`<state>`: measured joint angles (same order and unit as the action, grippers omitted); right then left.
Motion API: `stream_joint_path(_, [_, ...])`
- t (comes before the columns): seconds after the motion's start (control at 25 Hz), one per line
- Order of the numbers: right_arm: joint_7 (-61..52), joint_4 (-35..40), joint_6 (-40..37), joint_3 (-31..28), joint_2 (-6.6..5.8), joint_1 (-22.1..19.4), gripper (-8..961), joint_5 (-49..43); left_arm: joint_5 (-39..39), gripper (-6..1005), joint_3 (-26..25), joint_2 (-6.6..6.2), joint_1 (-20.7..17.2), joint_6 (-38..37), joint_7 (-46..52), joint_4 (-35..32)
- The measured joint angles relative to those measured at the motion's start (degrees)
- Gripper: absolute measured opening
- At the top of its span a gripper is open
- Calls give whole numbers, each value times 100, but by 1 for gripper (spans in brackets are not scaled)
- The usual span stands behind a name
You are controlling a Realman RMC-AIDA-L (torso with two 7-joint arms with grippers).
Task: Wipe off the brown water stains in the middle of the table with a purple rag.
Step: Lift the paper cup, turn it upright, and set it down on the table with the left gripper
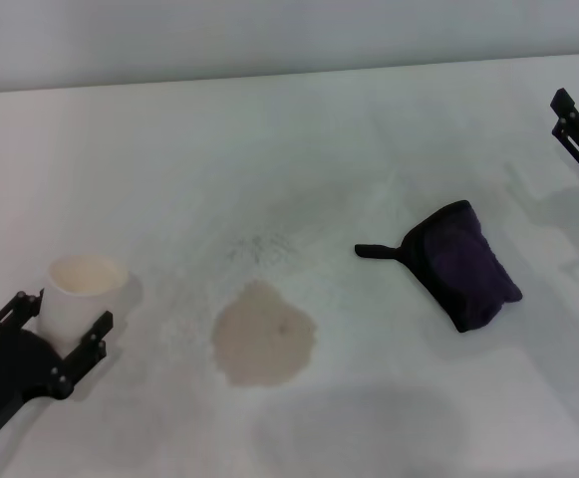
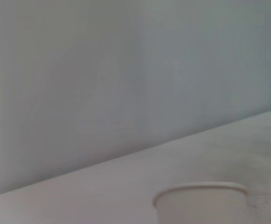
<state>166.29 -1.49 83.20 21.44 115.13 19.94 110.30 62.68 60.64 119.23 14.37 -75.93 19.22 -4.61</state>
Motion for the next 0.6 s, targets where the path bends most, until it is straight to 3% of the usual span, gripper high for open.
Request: stream_joint_path(0.6, [0,9,4,-7,0,-37,810,0,0,688,86,30,-206,-270,-708,459])
